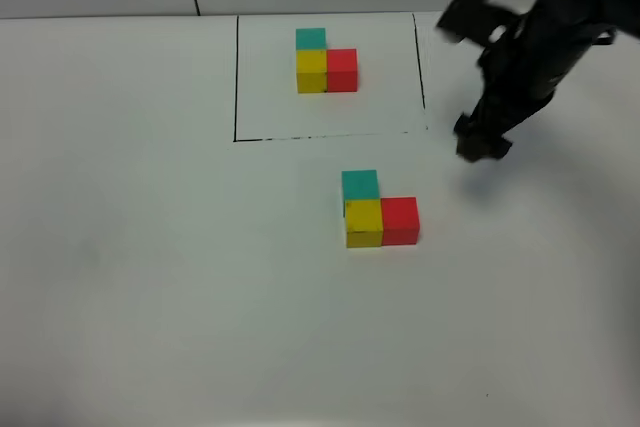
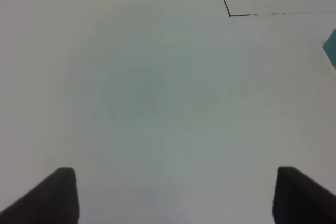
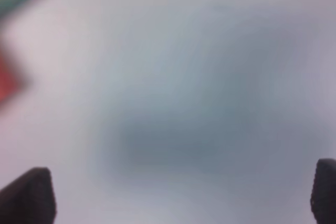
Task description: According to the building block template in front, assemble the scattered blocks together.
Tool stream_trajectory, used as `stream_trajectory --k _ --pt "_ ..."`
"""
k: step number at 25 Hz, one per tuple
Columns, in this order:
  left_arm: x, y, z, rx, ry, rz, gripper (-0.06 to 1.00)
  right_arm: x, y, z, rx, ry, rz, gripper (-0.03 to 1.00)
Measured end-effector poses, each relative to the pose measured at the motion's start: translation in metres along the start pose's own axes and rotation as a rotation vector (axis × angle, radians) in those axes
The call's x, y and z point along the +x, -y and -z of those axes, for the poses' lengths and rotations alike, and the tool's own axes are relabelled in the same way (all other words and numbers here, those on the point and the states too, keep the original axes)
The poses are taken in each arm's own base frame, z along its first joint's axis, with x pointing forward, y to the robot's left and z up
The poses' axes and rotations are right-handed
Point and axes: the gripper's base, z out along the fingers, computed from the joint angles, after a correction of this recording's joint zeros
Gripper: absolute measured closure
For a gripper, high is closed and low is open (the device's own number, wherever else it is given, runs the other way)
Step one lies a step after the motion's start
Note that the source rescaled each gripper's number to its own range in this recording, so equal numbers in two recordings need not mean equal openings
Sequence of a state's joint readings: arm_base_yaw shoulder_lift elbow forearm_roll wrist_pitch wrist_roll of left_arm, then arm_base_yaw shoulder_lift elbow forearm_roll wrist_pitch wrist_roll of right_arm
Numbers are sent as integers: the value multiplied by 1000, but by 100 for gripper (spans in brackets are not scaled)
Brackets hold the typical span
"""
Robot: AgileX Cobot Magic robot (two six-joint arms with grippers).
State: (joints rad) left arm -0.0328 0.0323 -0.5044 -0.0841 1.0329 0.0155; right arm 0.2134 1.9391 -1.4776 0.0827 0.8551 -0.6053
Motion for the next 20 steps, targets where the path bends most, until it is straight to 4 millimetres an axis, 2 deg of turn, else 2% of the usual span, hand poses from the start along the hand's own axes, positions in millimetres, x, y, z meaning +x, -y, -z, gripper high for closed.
stream_trajectory --k 3,5,7,14,18,20 --pt "0 0 0 0 0 0 -2 32 51 12 40 43 -364 -3" --pt "0 0 0 0 0 0 -2 53 75 19 54 57 -525 -3" --pt "0 0 0 0 0 0 -2 70 90 26 65 63 -624 -3" --pt "0 0 0 0 0 0 -2 105 85 65 199 232 -700 -3" --pt "0 0 0 0 0 0 -2 114 72 110 297 355 -689 -3" --pt "0 0 0 0 0 0 -2 115 61 142 339 426 -670 -3"
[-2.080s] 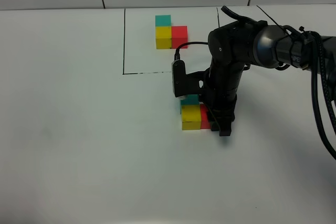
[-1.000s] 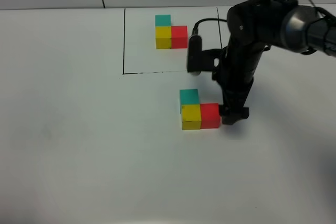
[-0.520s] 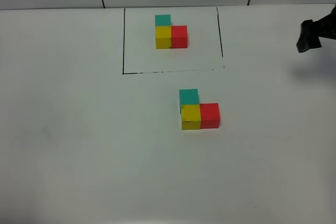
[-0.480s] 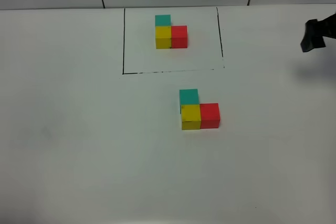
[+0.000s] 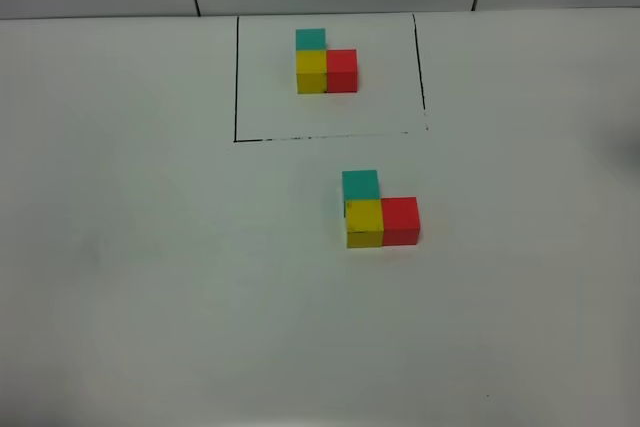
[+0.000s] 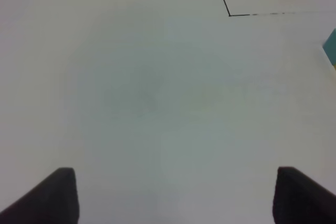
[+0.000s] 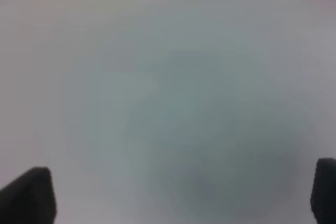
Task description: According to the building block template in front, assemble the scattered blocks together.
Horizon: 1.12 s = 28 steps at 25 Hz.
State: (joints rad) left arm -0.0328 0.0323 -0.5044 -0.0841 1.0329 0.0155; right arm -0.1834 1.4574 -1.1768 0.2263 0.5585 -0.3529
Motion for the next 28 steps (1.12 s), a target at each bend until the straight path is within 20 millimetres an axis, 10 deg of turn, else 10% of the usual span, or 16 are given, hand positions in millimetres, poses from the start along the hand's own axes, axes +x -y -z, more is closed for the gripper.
stream_trajectory --k 6,15,28 --pt "0 0 0 0 0 0 -2 2 -13 83 -20 62 7 -3" --pt "0 0 0 0 0 0 -2 81 -33 146 -10 111 9 -3" --pt "0 0 0 0 0 0 -2 201 -57 174 -21 173 -50 -3"
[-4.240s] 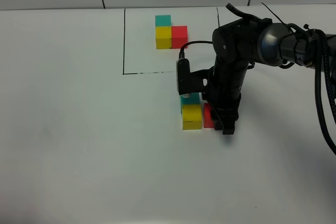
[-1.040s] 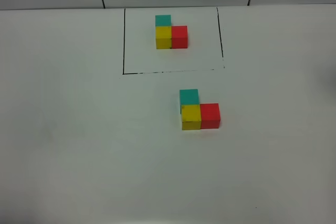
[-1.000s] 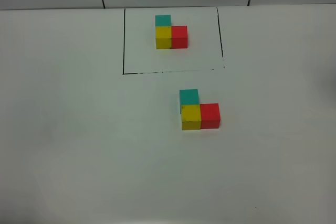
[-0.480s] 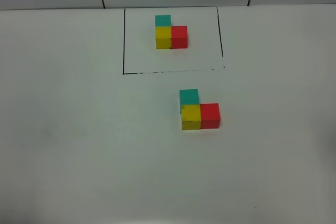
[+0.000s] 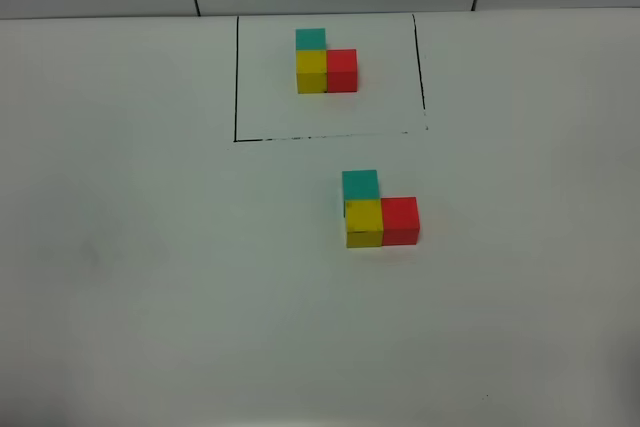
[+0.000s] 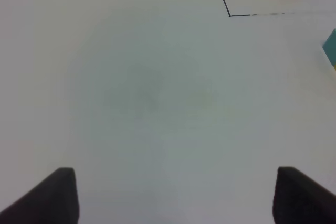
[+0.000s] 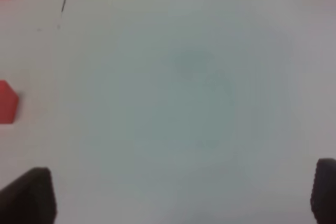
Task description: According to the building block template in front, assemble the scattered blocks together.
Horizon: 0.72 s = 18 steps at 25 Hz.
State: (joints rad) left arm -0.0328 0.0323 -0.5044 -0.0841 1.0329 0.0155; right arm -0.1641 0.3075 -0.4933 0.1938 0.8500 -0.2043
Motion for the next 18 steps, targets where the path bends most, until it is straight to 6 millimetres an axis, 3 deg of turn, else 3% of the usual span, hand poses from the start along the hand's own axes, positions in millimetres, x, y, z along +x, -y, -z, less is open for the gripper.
stream_trajectory --k 11,18 --pt "0 0 0 0 0 0 -2 12 -6 27 -34 97 -8 -3" --pt "0 0 0 0 0 0 -2 31 -1 35 1 18 30 -2"
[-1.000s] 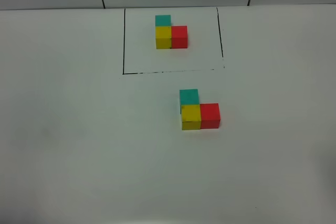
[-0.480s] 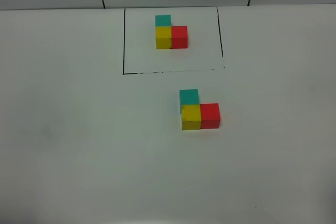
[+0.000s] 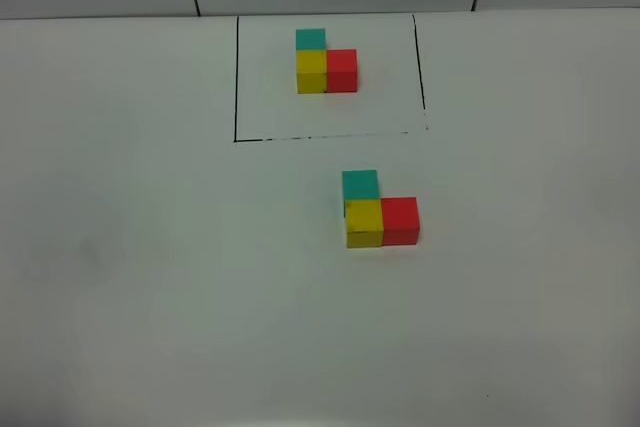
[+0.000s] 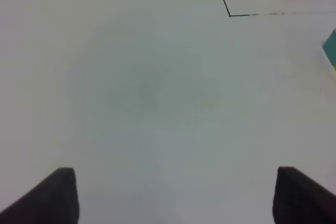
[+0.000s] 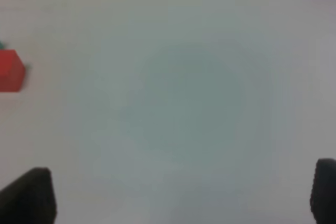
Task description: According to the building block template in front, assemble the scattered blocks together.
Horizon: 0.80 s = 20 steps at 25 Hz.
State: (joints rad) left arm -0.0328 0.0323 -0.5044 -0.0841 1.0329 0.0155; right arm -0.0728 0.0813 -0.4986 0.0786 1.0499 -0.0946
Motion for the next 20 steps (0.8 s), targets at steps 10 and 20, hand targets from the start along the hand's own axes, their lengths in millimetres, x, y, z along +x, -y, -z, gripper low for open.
stream_trajectory --k 10,20 --pt "0 0 0 0 0 0 -2 3 1 4 8 25 -36 11" --pt "0 0 0 0 0 0 -2 3 0 4 3 24 -38 60"
